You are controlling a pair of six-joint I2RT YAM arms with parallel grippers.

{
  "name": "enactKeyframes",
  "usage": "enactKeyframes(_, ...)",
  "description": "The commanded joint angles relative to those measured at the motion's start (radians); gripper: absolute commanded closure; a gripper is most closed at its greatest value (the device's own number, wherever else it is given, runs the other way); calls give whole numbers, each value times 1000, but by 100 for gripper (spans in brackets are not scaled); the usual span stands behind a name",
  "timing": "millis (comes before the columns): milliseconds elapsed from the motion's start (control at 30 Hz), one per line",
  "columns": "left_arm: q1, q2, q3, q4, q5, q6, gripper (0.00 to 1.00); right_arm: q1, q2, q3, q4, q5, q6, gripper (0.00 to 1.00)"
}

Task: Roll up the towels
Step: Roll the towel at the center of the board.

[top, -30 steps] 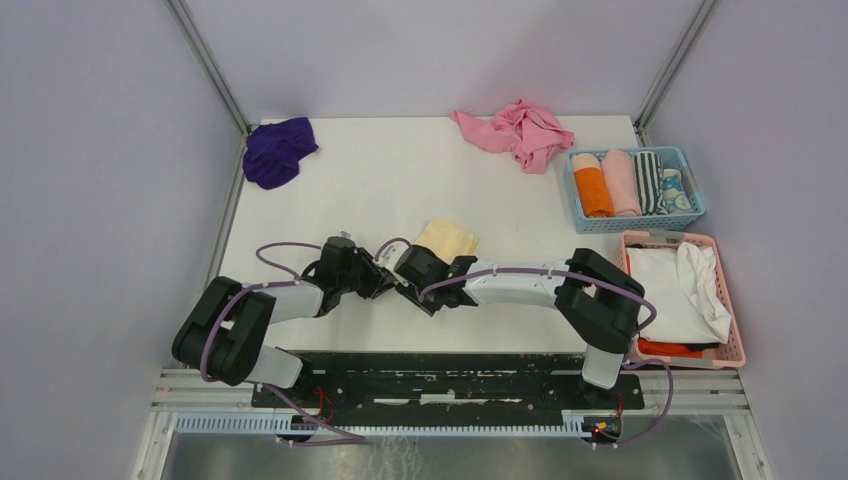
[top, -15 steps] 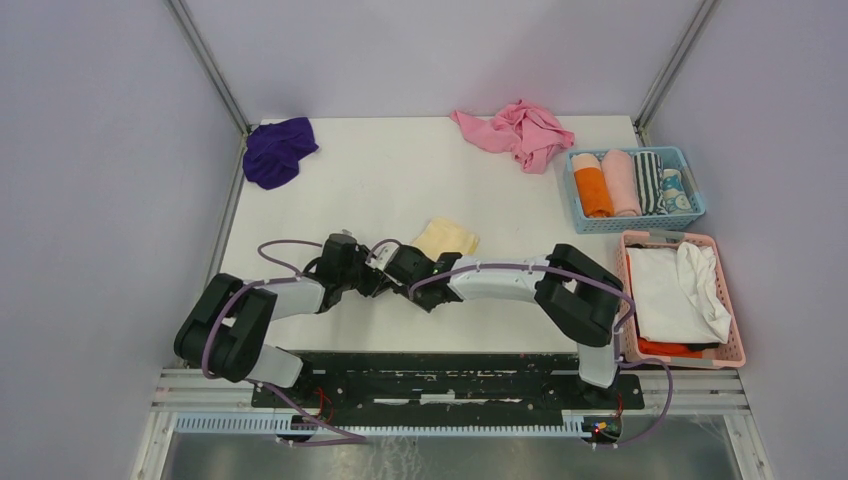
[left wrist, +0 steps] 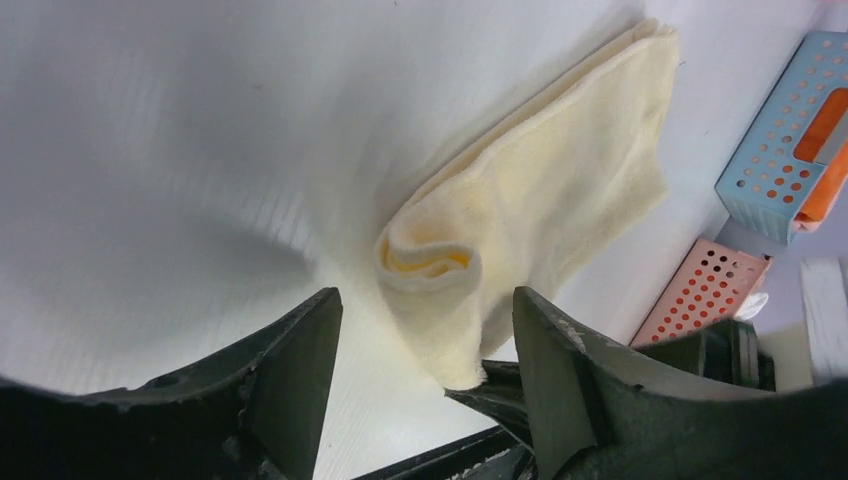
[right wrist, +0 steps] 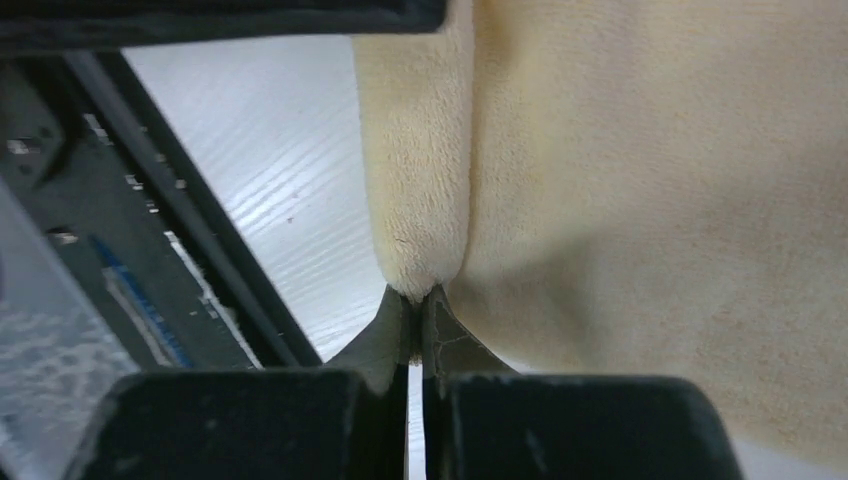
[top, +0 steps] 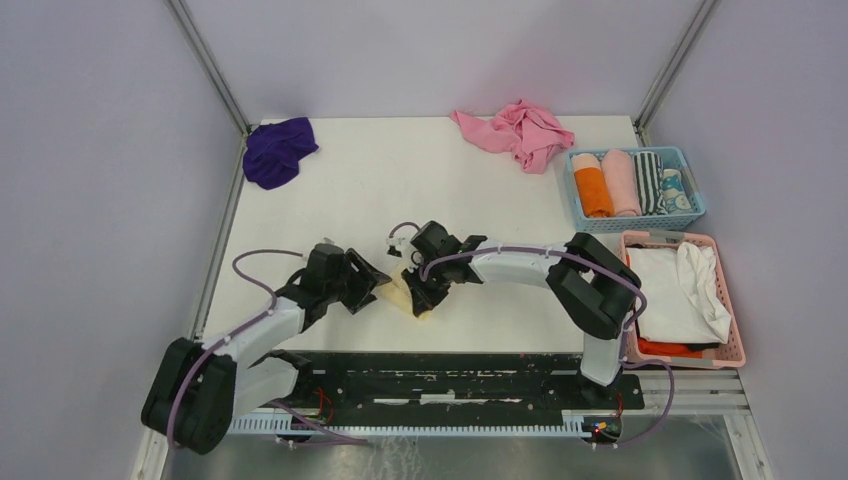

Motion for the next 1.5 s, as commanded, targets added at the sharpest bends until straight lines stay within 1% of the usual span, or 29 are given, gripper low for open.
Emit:
enactKeyframes(0,5,-175,5,-250,-95,73,29,-96,-43,-70,232,-400,227,99)
enactKeyframes(67,6,-258,2,-305,-100,70,28,-131,-30,-101,310,-470,309,99)
enactKeyframes(133,5,-309,-10,-325,-86,63,28,-164,-5,-127,399,-536,418,99)
enactKeyframes(233,6,-333,-35,-289,-47,44,27,-196,41,-163,522,-595,529,99)
enactKeyframes(367,6,-252,-42,-163,19,21,26,-225,104,-187,574,-617,583,99)
enactKeyframes(500,5,-131,2,-59,66,19,26,-246,160,-233,654,-621,647,100)
enactKeyframes(600,5,-68,33,-20,61,22,26,-261,189,-262,691,-614,672,99)
enactKeyframes(800,4,44,79,41,64,20,27,-270,220,-281,702,-608,669,99)
enactKeyframes(900,4,93,100,32,38,33,29,-273,226,-278,699,-606,666,99)
enactKeyframes(967,4,129,113,8,18,55,34,-274,223,-277,693,-604,662,99)
enactKeyframes(1033,4,161,120,-15,-2,74,42,-275,213,-278,675,-594,647,100)
enactKeyframes(1167,0,214,121,-24,-20,99,57,-274,155,-270,584,-546,565,97)
enactKeyframes(1233,-5,241,134,-25,-13,110,68,-271,116,-266,536,-516,512,92)
enactKeyframes(1333,-12,272,154,-35,3,116,85,-246,43,-240,392,-428,390,79)
enactKeyframes(1400,-17,274,159,-47,4,112,90,-218,-6,-212,276,-336,294,72)
enactKeyframes(1467,-21,268,165,-82,-5,108,91,-179,-59,-191,180,-216,211,66)
